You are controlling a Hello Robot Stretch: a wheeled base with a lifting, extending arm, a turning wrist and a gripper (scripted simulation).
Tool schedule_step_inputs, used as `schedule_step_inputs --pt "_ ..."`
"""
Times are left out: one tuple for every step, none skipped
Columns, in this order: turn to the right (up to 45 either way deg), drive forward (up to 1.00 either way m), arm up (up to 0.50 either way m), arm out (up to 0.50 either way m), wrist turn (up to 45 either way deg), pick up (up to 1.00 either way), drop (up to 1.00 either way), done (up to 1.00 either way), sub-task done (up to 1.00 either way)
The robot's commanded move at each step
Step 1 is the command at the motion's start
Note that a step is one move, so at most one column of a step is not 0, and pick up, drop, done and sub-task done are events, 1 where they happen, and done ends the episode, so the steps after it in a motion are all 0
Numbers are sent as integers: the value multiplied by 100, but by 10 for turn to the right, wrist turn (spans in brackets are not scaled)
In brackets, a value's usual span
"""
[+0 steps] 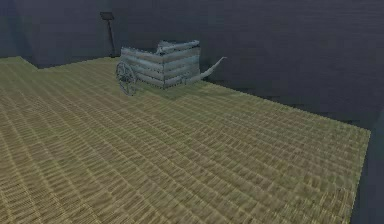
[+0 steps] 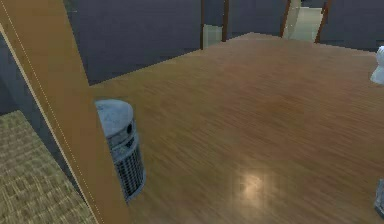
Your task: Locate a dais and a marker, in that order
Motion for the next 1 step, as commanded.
schedule_step_inputs --pt "0 5 0 0 0 0 0 0 0"
